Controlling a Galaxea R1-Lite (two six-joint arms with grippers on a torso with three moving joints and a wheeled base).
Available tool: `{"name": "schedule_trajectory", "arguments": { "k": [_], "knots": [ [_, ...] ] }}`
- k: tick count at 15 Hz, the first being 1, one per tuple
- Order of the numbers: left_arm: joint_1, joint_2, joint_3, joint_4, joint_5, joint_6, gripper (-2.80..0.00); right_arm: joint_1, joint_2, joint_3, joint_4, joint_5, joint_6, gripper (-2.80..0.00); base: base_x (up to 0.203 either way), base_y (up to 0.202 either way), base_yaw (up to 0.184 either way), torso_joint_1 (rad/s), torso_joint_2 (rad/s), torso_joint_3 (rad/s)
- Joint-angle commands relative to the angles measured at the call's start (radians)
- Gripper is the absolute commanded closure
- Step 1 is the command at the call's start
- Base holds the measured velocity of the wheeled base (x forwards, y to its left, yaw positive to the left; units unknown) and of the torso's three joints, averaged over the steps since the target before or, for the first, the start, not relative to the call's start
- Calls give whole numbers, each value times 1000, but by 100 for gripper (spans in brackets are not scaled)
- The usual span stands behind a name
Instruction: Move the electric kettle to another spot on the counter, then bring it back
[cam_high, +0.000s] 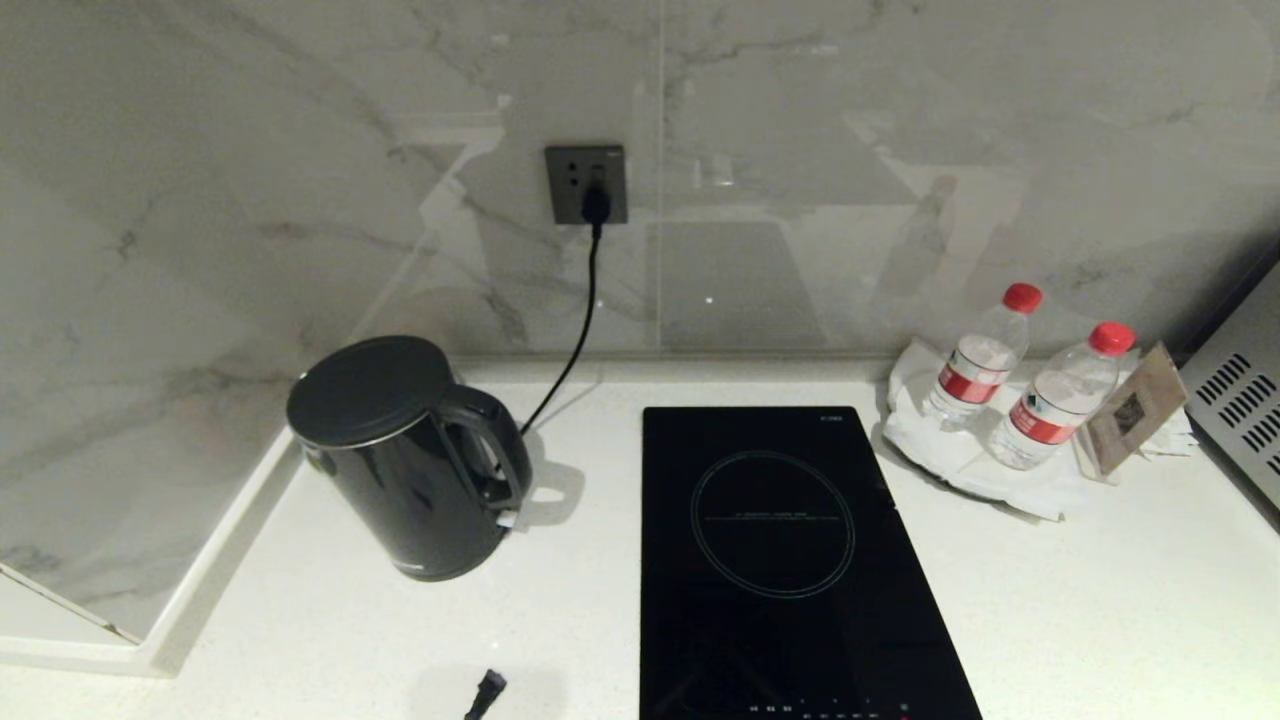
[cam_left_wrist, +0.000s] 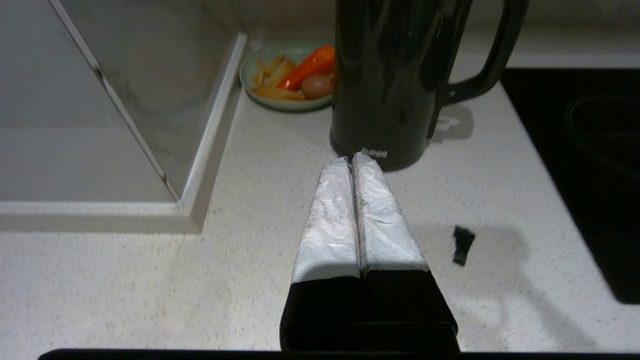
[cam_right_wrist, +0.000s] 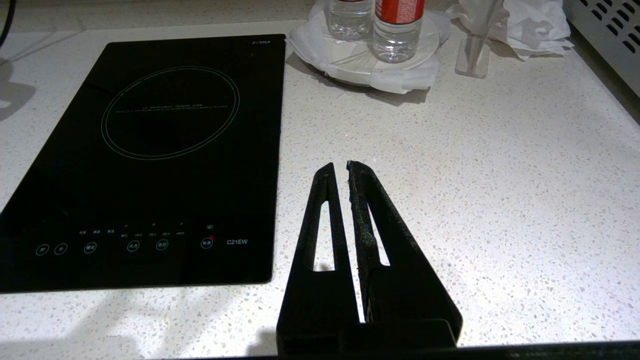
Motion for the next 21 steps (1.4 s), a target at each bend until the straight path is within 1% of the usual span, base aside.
{"name": "schedule_trajectory", "arguments": {
  "k": [1,3,4,6,7,9,11,13,14,15,17,18,19,20,21],
  "knots": [
    [1,96,-148,38,-15,-1,0,1,0,0,0,0,0,0,0,0,0,0,0,0],
    [-1,236,-242,48,-67,-3,0,0,0,0,0,0,0,0,0,0,0,0,0,0],
    [-1,305,-282,39,-111,-3,0,0,0,0,0,0,0,0,0,0,0,0,0,0],
    [-1,440,-313,0,-213,-2,0,1,0,0,0,0,0,0,0,0,0,0,0,0],
    [-2,515,-314,-28,-254,-1,0,1,0,0,0,0,0,0,0,0,0,0,0,0],
    [-13,669,-313,-107,-305,1,0,0,0,0,0,0,0,0,0,0,0,0,0,0],
    [-66,827,-314,-217,-324,3,0,1,0,0,0,0,0,0,0,0,0,0,0,0],
    [-155,983,-312,-338,-309,15,0,1,0,0,0,0,0,0,0,0,0,0,0,0],
    [-222,1050,-309,-392,-279,23,0,0,0,0,0,0,0,0,0,0,0,0,0,0],
    [-286,1120,-304,-444,-230,28,0,1,0,0,0,0,0,0,0,0,0,0,0,0],
    [-389,1260,-284,-556,-117,32,0,2,0,0,0,-1,0,0,0,0,0,0,0,0],
    [-441,1325,-260,-651,-65,33,0,1,0,0,0,0,0,0,0,0,0,0,0,0],
    [-484,1379,-227,-764,-29,35,0,0,0,0,0,0,0,0,0,0,0,0,0,0],
    [-512,1420,-191,-852,-8,37,0,0,0,0,0,0,0,0,0,0,0,0,0,0],
    [-529,1442,-160,-882,2,38,0,2,0,0,0,0,0,0,0,0,0,0,0,0]
  ]
}}
